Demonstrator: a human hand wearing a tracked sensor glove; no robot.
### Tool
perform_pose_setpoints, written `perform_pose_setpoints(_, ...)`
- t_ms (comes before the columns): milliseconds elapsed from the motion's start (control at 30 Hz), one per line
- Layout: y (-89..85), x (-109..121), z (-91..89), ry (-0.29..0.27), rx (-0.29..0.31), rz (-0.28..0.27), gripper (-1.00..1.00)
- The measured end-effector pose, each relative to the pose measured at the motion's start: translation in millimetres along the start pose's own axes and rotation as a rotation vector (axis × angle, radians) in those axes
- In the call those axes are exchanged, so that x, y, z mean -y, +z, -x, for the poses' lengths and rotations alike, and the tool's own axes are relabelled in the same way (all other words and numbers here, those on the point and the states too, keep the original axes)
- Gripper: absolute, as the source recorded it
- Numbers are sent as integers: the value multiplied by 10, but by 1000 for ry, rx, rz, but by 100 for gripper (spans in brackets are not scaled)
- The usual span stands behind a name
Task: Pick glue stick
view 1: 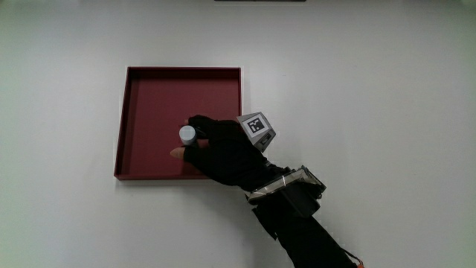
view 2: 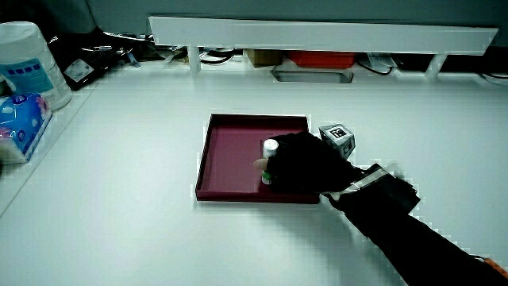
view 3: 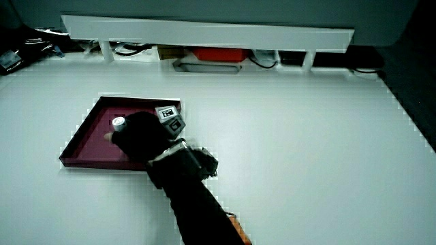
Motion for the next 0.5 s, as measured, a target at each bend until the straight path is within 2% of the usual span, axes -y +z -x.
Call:
perform_pose_setpoints(100, -5, -12, -34, 4, -19, 0, 81)
perform_pose_setpoints(233, 10, 16, 4, 7, -14, -12, 94)
perform_pose_setpoints(300, 13, 14, -19, 29, -13, -24, 100)
perform_pose_setpoints(500, 29, 49, 5, 33, -17, -32, 100)
